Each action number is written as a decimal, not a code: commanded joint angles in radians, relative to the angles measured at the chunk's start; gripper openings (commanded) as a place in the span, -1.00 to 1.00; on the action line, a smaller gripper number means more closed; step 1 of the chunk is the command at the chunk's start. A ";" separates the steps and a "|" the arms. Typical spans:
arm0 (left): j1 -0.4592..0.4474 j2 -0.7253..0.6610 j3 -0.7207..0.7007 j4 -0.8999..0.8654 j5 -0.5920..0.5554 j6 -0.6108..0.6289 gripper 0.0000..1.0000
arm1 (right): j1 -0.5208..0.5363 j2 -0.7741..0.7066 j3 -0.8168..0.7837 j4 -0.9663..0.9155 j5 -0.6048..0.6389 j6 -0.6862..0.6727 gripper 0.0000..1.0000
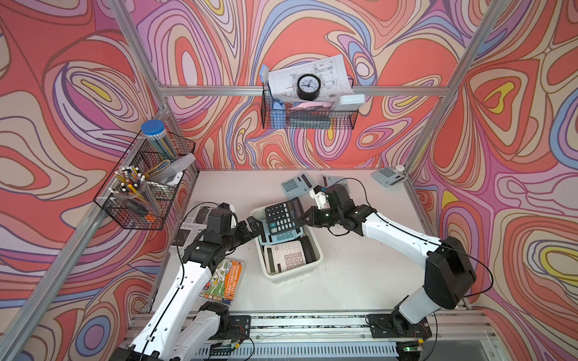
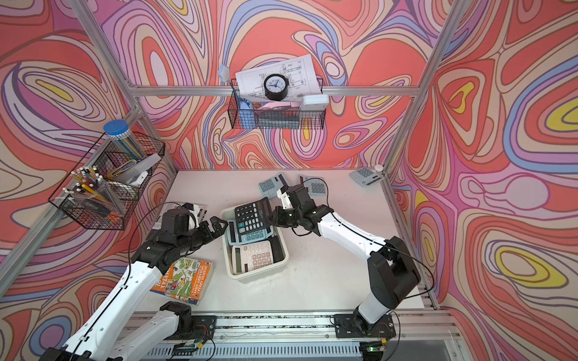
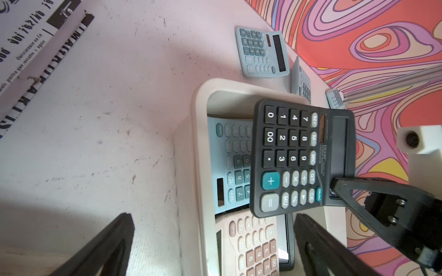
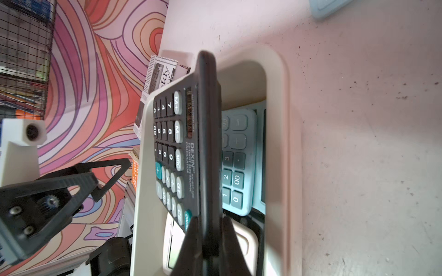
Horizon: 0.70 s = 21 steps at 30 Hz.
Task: Put the calculator in the storage box
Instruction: Place the calculator in the storage box.
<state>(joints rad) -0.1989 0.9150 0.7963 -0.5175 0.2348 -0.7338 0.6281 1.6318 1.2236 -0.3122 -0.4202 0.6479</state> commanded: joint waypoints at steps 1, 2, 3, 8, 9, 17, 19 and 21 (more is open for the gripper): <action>0.010 -0.009 -0.011 -0.004 -0.010 -0.004 0.97 | 0.021 0.041 0.061 -0.026 0.040 -0.019 -1.00; 0.010 -0.007 -0.011 -0.004 -0.009 -0.004 0.97 | 0.027 0.055 0.073 -0.038 0.052 -0.020 -1.00; 0.010 -0.006 -0.011 -0.002 -0.008 -0.003 0.97 | 0.032 0.065 0.082 -0.047 0.058 -0.020 -1.00; 0.012 0.001 -0.008 -0.005 -0.008 0.002 0.97 | 0.047 0.112 0.111 -0.096 0.090 -0.015 -1.00; 0.012 0.001 -0.008 -0.004 -0.007 0.002 0.97 | 0.048 0.117 0.114 -0.100 0.091 -0.015 -1.00; 0.013 0.018 -0.012 0.004 0.001 0.002 0.97 | 0.051 0.123 0.140 -0.155 0.119 -0.023 -0.49; 0.013 0.027 -0.014 0.005 0.007 0.001 0.97 | 0.051 0.118 0.154 -0.174 0.131 -0.032 -0.42; 0.013 0.038 -0.018 0.007 0.014 -0.003 0.97 | 0.051 0.119 0.176 -0.204 0.143 -0.043 -0.40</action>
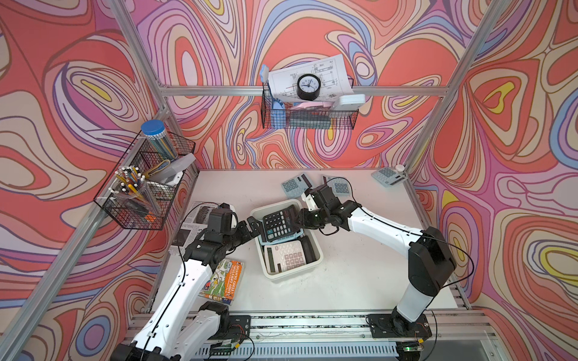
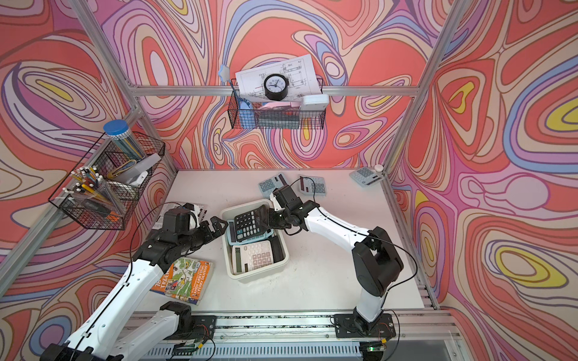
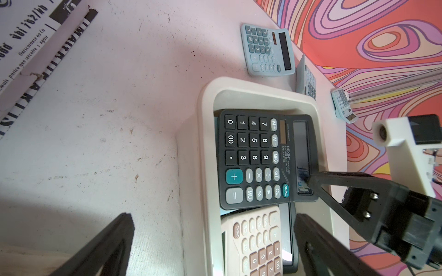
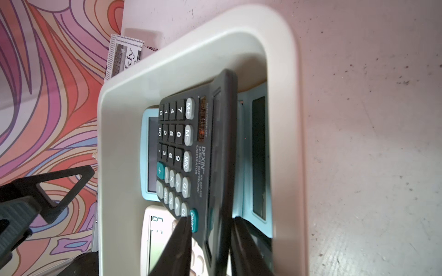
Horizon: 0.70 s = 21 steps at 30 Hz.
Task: Put the calculator in the storage box
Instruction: Place the calculator in the storage box.
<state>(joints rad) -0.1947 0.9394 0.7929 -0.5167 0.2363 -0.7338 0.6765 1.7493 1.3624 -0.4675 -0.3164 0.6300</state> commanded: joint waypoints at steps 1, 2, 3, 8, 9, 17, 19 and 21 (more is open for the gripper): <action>0.009 0.019 -0.017 0.007 0.018 -0.005 0.97 | 0.002 -0.002 0.047 -0.060 0.042 -0.031 -0.38; 0.009 0.023 -0.017 0.010 0.022 -0.007 0.97 | 0.003 -0.004 0.054 -0.067 0.045 -0.033 -0.37; 0.009 0.028 -0.021 0.012 0.029 -0.010 0.97 | 0.002 -0.009 0.062 -0.077 0.053 -0.035 -0.34; 0.009 0.042 -0.041 0.040 0.069 -0.026 0.97 | 0.002 -0.026 0.107 -0.137 0.090 -0.063 -0.21; 0.009 0.046 -0.044 0.046 0.079 -0.028 0.97 | 0.001 -0.029 0.115 -0.148 0.101 -0.068 -0.18; 0.009 0.060 -0.049 0.072 0.120 -0.038 0.97 | -0.035 -0.058 0.091 -0.167 0.120 -0.084 0.04; 0.010 0.069 -0.047 0.080 0.132 -0.039 0.97 | -0.047 -0.065 0.069 -0.156 0.112 -0.082 0.11; 0.009 0.080 -0.039 0.082 0.141 -0.036 0.97 | -0.053 -0.067 0.050 -0.148 0.109 -0.082 0.18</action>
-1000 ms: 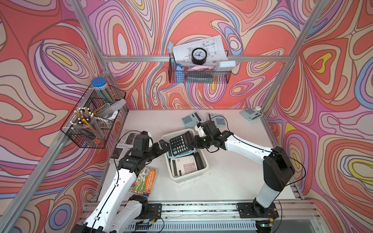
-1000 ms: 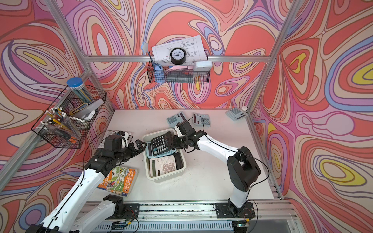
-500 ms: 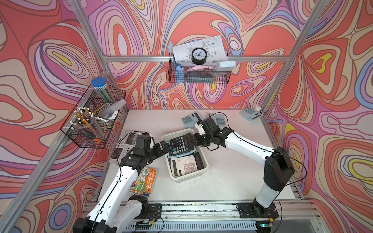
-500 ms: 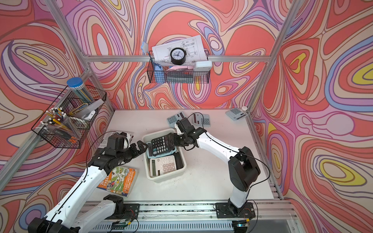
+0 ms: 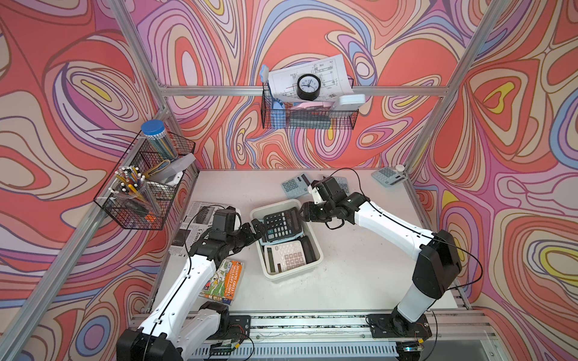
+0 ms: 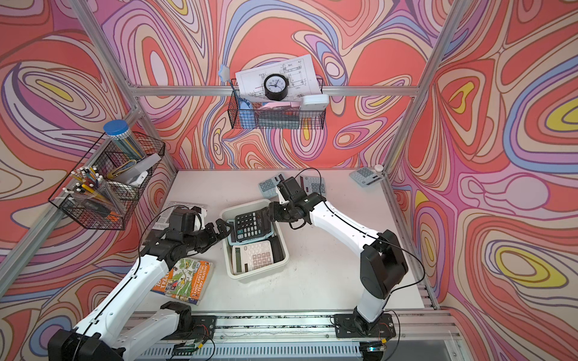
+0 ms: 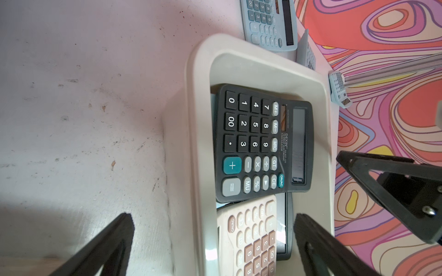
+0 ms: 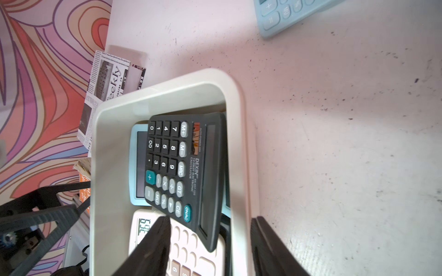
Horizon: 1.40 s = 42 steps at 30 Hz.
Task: Put the calculator in the storage box
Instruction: Place the calculator in the storage box, then adjust the storage box at the center of the board.
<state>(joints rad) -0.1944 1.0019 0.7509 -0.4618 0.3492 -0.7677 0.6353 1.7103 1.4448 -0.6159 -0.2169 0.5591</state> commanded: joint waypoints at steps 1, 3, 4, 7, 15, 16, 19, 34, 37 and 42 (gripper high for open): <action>0.009 0.023 0.007 0.026 0.030 0.000 0.97 | -0.013 -0.031 -0.039 0.004 0.004 -0.010 0.20; 0.009 0.033 0.018 0.025 0.030 0.006 0.97 | -0.013 -0.031 -0.054 0.013 -0.010 -0.011 0.23; 0.009 0.036 0.024 0.024 0.028 0.010 0.97 | -0.013 -0.030 -0.061 0.017 -0.018 -0.009 0.24; 0.010 0.059 0.050 0.012 0.023 0.030 0.97 | -0.012 -0.031 -0.086 0.039 -0.063 -0.009 0.26; 0.015 0.138 0.123 -0.011 0.048 0.079 0.98 | 0.012 -0.072 -0.161 0.123 -0.234 0.007 0.26; 0.015 0.146 0.131 -0.011 0.051 0.082 0.97 | 0.015 -0.080 -0.171 0.129 -0.244 0.010 0.26; 0.016 0.166 0.145 -0.011 0.065 0.086 0.97 | 0.021 -0.107 -0.214 0.156 -0.277 0.034 0.25; 0.018 0.254 0.170 0.081 0.132 0.057 0.97 | -0.085 -0.247 -0.276 0.082 -0.049 0.049 0.33; 0.029 0.268 0.186 0.093 0.125 0.066 0.97 | -0.162 -0.213 -0.225 0.052 0.012 0.004 0.35; 0.036 0.368 0.252 0.113 0.202 0.067 0.97 | -0.213 -0.053 -0.081 0.009 0.185 -0.114 0.34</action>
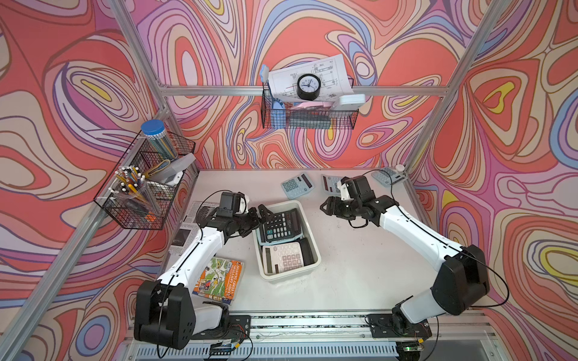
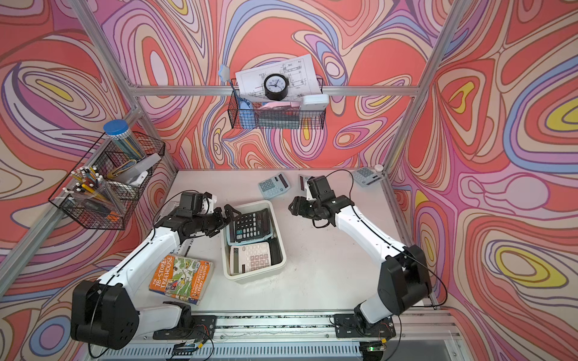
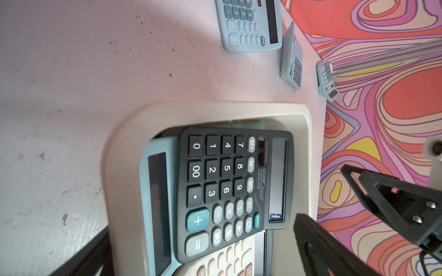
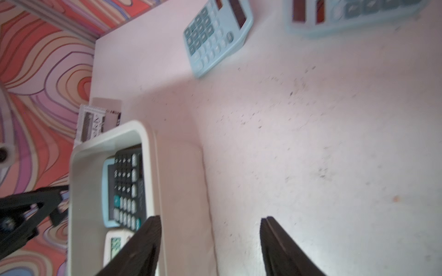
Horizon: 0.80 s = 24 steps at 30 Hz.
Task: Put the calculator in the storage box
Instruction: Adjust the storage box at the center of the board.
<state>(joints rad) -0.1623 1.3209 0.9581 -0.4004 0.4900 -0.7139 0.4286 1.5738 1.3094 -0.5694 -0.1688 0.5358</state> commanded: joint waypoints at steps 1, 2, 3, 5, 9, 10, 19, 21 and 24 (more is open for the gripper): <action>0.004 0.069 0.050 0.065 0.082 0.005 0.97 | -0.010 0.128 0.091 -0.043 0.165 -0.111 0.35; 0.004 0.085 0.050 0.087 0.101 -0.005 0.97 | -0.014 0.170 0.129 -0.049 0.185 -0.131 0.35; 0.004 0.098 0.048 0.102 0.115 -0.012 0.97 | -0.014 0.191 0.159 -0.049 0.201 -0.147 0.35; 0.004 0.123 0.050 0.128 0.139 -0.026 0.97 | -0.014 0.297 0.237 -0.054 0.238 -0.180 0.35; 0.003 0.151 0.052 0.167 0.192 -0.038 0.97 | -0.020 0.477 0.410 -0.106 0.295 -0.218 0.34; 0.003 0.151 0.057 0.161 0.198 -0.033 0.97 | -0.021 0.518 0.455 -0.118 0.311 -0.222 0.33; 0.013 0.014 0.059 -0.071 -0.035 0.073 0.97 | -0.027 0.834 0.841 -0.253 0.421 -0.293 0.21; 0.015 -0.002 0.059 -0.094 -0.045 0.080 0.97 | -0.027 0.884 0.897 -0.270 0.445 -0.308 0.18; 0.017 -0.026 0.053 -0.109 -0.052 0.080 0.97 | -0.028 0.942 0.963 -0.281 0.498 -0.336 0.11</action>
<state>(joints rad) -0.1551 1.3163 0.9901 -0.4435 0.4793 -0.6647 0.4053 2.4706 2.2215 -0.8013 0.2485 0.2432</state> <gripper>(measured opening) 0.986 0.561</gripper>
